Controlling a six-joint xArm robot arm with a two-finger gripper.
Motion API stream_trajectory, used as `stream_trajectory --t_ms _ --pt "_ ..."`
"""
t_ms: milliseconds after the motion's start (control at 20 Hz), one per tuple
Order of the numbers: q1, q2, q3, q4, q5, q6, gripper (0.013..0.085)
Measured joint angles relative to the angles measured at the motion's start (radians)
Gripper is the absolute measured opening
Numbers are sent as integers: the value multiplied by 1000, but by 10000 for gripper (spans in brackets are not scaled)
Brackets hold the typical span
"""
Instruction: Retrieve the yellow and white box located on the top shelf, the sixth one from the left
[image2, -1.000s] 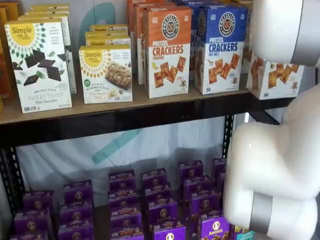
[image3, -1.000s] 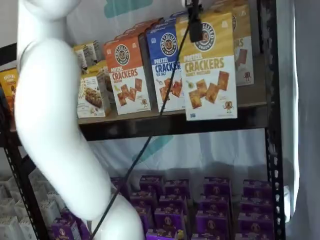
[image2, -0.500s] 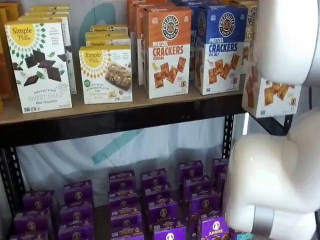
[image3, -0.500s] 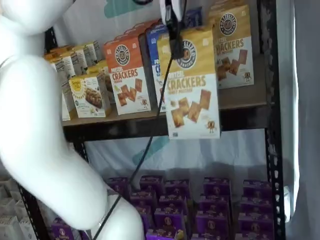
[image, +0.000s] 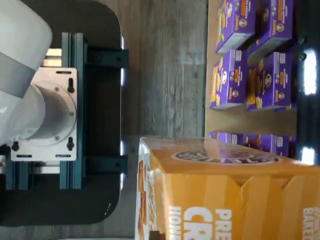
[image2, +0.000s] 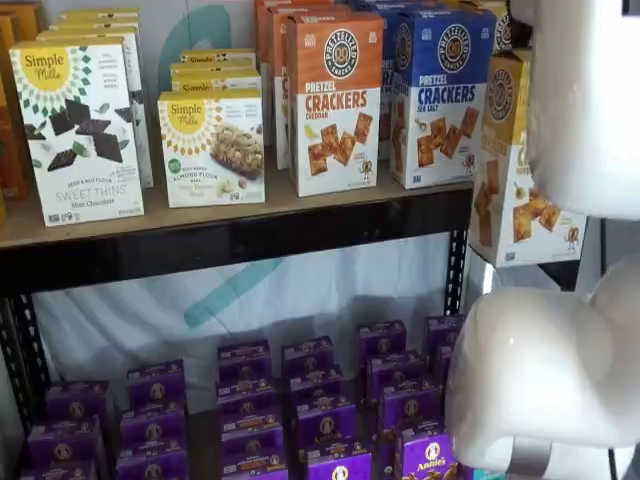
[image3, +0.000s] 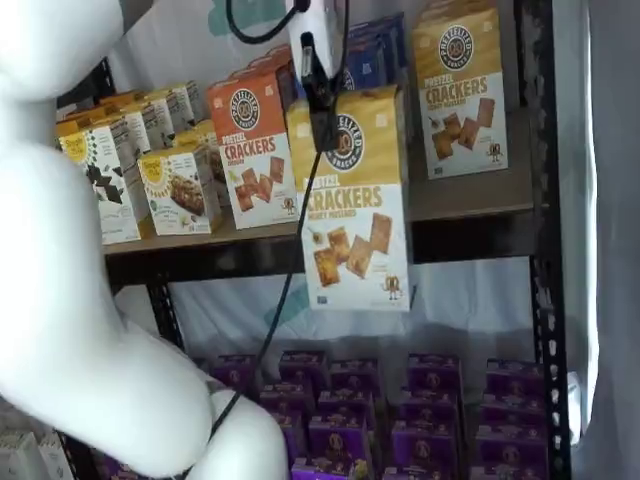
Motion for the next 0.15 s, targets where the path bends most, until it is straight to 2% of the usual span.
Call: stream_trajectory --t_ms 150 --pt "6 -10 12 12 5 11 610"
